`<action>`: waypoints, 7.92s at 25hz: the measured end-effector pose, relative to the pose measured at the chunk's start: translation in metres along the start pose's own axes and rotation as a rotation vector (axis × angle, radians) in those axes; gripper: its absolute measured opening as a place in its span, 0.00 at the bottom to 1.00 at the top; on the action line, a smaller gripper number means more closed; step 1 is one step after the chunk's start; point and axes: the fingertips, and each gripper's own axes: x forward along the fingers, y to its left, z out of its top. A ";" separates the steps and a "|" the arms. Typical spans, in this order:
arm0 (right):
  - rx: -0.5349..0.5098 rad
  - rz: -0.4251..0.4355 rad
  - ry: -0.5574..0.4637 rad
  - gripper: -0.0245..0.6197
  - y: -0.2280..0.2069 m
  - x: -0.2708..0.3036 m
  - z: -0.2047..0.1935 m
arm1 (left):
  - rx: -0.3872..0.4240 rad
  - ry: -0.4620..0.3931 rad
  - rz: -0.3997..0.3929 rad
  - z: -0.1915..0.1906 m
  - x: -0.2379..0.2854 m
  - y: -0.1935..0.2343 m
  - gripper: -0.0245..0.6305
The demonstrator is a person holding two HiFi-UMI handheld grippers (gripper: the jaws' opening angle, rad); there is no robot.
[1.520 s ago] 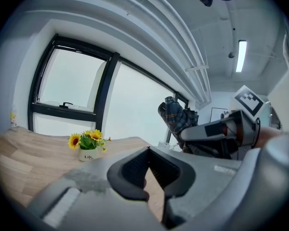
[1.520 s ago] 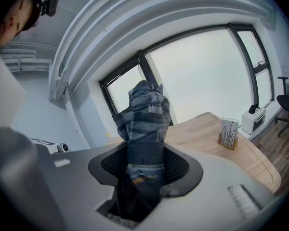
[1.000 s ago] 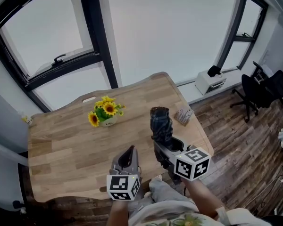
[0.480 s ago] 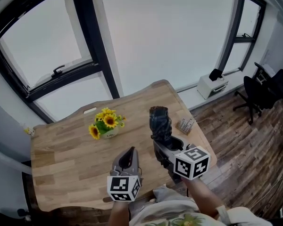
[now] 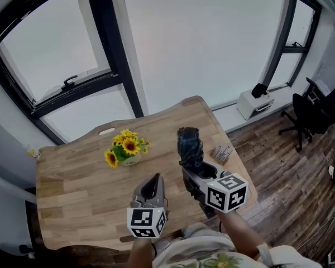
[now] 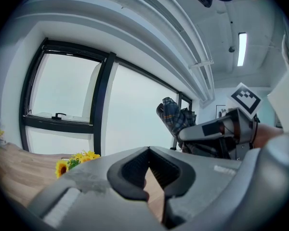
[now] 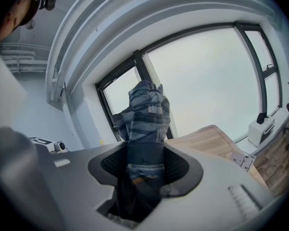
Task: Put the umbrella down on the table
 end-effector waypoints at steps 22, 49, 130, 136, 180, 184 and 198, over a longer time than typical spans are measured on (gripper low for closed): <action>-0.013 0.057 0.087 0.35 -0.031 0.042 -0.006 | -0.013 0.015 0.068 -0.010 0.037 0.016 0.04; 0.046 0.047 0.167 0.35 -0.065 0.080 -0.033 | -0.038 0.083 0.082 -0.034 0.070 0.032 0.04; 0.113 -0.023 0.378 0.35 -0.108 0.103 -0.121 | -0.080 0.164 0.062 -0.067 0.083 0.031 0.04; 0.117 -0.035 0.401 0.35 -0.112 0.105 -0.129 | -0.085 0.169 0.058 -0.069 0.084 0.031 0.04; 0.184 -0.091 0.544 0.35 -0.147 0.121 -0.191 | -0.088 0.200 0.062 -0.080 0.085 0.031 0.04; 0.191 -0.103 0.560 0.35 -0.151 0.121 -0.197 | -0.088 0.203 0.063 -0.080 0.084 0.032 0.04; 0.199 -0.142 0.604 0.35 -0.166 0.123 -0.216 | -0.087 0.211 0.058 -0.084 0.086 0.032 0.04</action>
